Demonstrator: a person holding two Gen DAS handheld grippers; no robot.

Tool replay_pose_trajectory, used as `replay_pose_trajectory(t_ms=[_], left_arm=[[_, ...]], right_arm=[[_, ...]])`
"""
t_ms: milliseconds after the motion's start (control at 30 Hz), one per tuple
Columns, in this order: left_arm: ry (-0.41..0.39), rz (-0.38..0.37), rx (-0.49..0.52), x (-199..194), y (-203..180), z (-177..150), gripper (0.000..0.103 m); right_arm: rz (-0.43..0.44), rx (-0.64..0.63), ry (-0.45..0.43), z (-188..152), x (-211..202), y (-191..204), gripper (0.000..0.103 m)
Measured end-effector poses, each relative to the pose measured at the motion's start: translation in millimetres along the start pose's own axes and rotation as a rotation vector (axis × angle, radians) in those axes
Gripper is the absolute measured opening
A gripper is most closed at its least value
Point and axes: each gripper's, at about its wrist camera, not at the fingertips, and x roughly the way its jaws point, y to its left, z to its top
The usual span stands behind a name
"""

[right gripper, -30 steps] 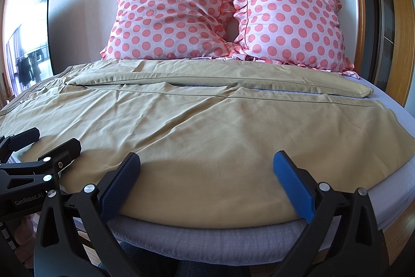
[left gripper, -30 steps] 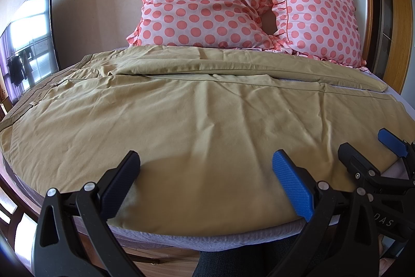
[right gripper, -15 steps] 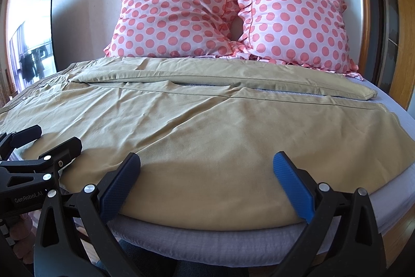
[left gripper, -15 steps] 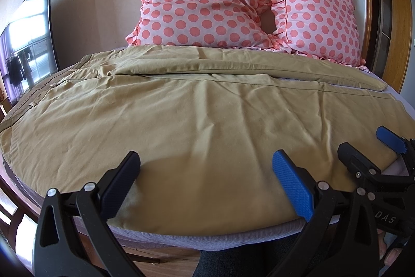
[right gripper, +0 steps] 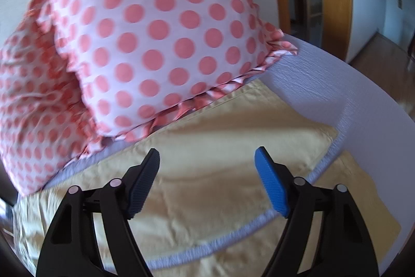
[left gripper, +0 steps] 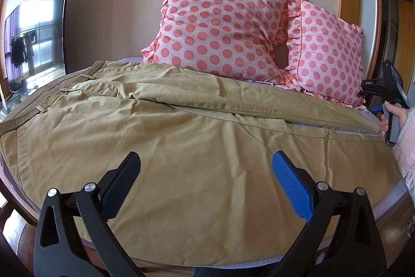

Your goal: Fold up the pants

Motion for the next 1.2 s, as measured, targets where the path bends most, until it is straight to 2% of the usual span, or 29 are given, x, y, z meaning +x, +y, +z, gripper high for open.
replay_pose_trajectory(t_ms=[100, 267, 300, 367, 433, 467, 533, 567, 600, 667, 767, 867, 933, 1000, 1133, 1200], left_arm=[[-0.007, -0.017, -0.028, 1, 6, 3, 0.101], [-0.012, -0.06, 0.011, 6, 6, 5, 0.101], [-0.015, -0.062, 0.026, 8, 4, 5, 0.101], [-0.014, -0.068, 0.05, 12, 1, 5, 0.101], [-0.005, -0.072, 0.06, 16, -2, 5, 0.101], [-0.003, -0.073, 0.058, 17, -2, 5, 0.101], [0.0, -0.08, 0.043, 19, 0, 5, 0.101], [0.0, -0.083, 0.034, 19, 1, 5, 0.101], [-0.002, -0.083, 0.025, 18, 3, 5, 0.101], [-0.015, -0.074, 0.012, 14, 6, 4, 0.101], [-0.038, -0.025, 0.008, 8, 11, 4, 0.101], [-0.059, -0.012, -0.016, 0, 17, 4, 0.101], [-0.067, -0.006, -0.035, -4, 21, 4, 0.101], [-0.072, -0.004, -0.055, -6, 23, 5, 0.101], [-0.052, -0.039, -0.099, -4, 25, 11, 0.101], [-0.034, -0.073, -0.122, -4, 27, 14, 0.101]], right_arm=[[-0.073, 0.099, 0.052, 31, 50, -5, 0.07], [-0.212, 0.132, 0.128, 54, 116, -3, 0.062], [-0.233, 0.137, 0.118, 58, 122, -3, 0.062], [-0.295, 0.11, 0.105, 62, 133, 1, 0.062], [-0.36, 0.028, 0.078, 58, 138, 6, 0.056], [-0.335, 0.01, 0.063, 55, 138, 6, 0.046], [-0.293, 0.011, 0.053, 51, 133, -2, 0.017], [-0.245, 0.045, 0.059, 50, 129, -12, 0.008], [-0.178, 0.096, 0.065, 47, 123, -23, 0.005], [-0.034, 0.19, 0.048, 37, 100, -47, 0.005], [0.167, 0.248, -0.022, 12, 47, -80, 0.004], [0.321, 0.289, -0.083, -33, -22, -102, 0.004], [0.36, 0.298, -0.077, -69, -58, -115, 0.004], [0.349, 0.311, -0.032, -97, -79, -123, 0.004], [0.391, 0.429, 0.137, -128, -73, -144, 0.01], [0.406, 0.472, 0.157, -132, -73, -147, 0.031]])
